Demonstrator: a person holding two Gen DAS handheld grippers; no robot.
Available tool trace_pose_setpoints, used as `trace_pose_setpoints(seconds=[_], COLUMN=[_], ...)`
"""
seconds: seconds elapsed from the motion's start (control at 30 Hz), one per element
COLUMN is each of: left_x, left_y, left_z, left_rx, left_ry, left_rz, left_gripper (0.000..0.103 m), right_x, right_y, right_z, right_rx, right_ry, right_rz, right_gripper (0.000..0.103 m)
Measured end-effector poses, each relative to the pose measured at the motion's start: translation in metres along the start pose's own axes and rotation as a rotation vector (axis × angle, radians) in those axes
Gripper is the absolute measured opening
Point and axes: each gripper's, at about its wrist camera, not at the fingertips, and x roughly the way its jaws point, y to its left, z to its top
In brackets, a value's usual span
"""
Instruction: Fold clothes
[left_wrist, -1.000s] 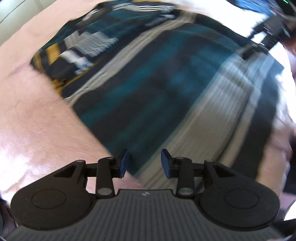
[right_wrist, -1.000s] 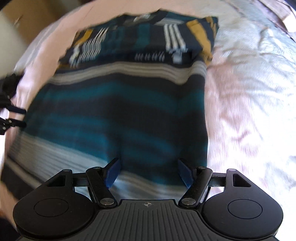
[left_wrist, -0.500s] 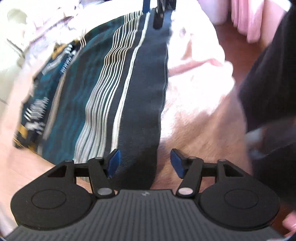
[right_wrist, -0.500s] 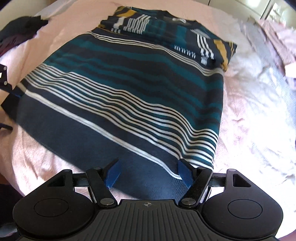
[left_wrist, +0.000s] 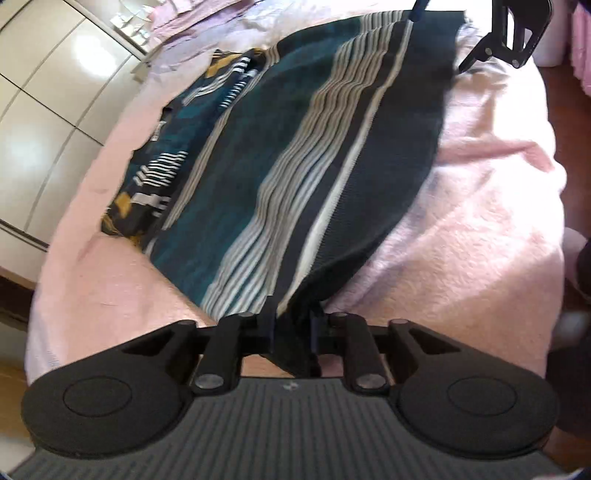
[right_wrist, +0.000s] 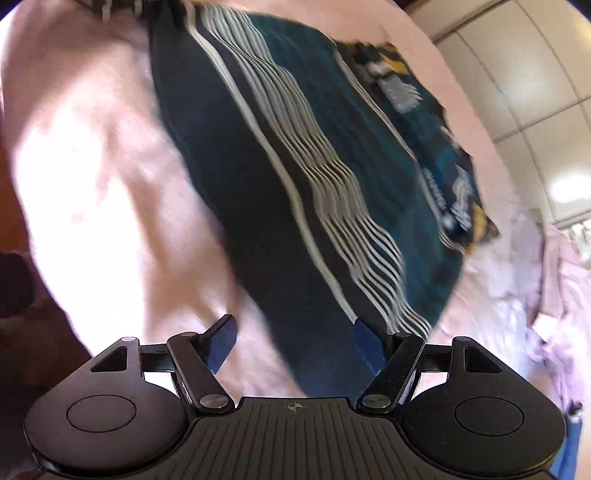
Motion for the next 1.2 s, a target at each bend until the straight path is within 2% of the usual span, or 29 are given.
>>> trace_pose_setpoints(seconds=[0.07, 0.13, 0.23, 0.4, 0.53, 0.63, 0.73, 0.83, 0.97, 1.07, 1.13, 1.2], left_x=[0.002, 0.006, 0.009, 0.023, 0.029, 0.028, 0.029, 0.030, 0.028, 0.021, 0.023, 0.025], left_y=[-0.009, -0.020, -0.040, -0.062, -0.064, -0.064, -0.069, -0.073, -0.071, -0.061, -0.062, -0.062], left_z=[0.004, 0.005, 0.001, -0.012, -0.026, -0.031, -0.034, -0.034, -0.033, -0.032, -0.032, -0.031], left_rx=[0.030, 0.070, 0.154, 0.260, 0.252, 0.260, 0.269, 0.267, 0.242, 0.177, 0.183, 0.189], left_ry=[0.011, 0.017, 0.012, -0.063, -0.137, -0.176, -0.200, -0.219, -0.222, -0.201, -0.185, -0.169], left_rz=[0.019, 0.045, 0.106, 0.241, 0.311, 0.346, 0.372, 0.395, 0.403, 0.411, 0.407, 0.403], left_gripper=[0.027, 0.035, 0.037, 0.040, 0.040, 0.041, 0.041, 0.040, 0.037, 0.035, 0.035, 0.031], right_x=[0.003, -0.002, 0.003, 0.012, 0.020, 0.019, 0.020, 0.026, 0.030, 0.030, 0.027, 0.025], right_y=[-0.003, 0.002, 0.004, 0.008, 0.011, 0.012, 0.018, 0.030, 0.031, 0.028, 0.028, 0.036], right_z=[-0.010, -0.017, -0.031, -0.054, -0.073, -0.089, -0.093, -0.088, -0.082, -0.081, -0.080, -0.078], right_rx=[0.030, -0.017, -0.046, -0.094, -0.133, -0.116, -0.140, -0.196, -0.206, -0.099, -0.039, -0.077], right_ry=[-0.045, -0.132, -0.179, -0.255, -0.316, -0.333, -0.371, -0.420, -0.434, -0.387, -0.357, -0.333], right_rz=[0.002, 0.004, -0.046, -0.128, -0.194, -0.261, -0.306, -0.313, -0.330, -0.370, -0.370, -0.385], right_gripper=[0.071, 0.071, 0.071, 0.071, 0.071, 0.071, 0.071, 0.071, 0.071, 0.071, 0.070, 0.066])
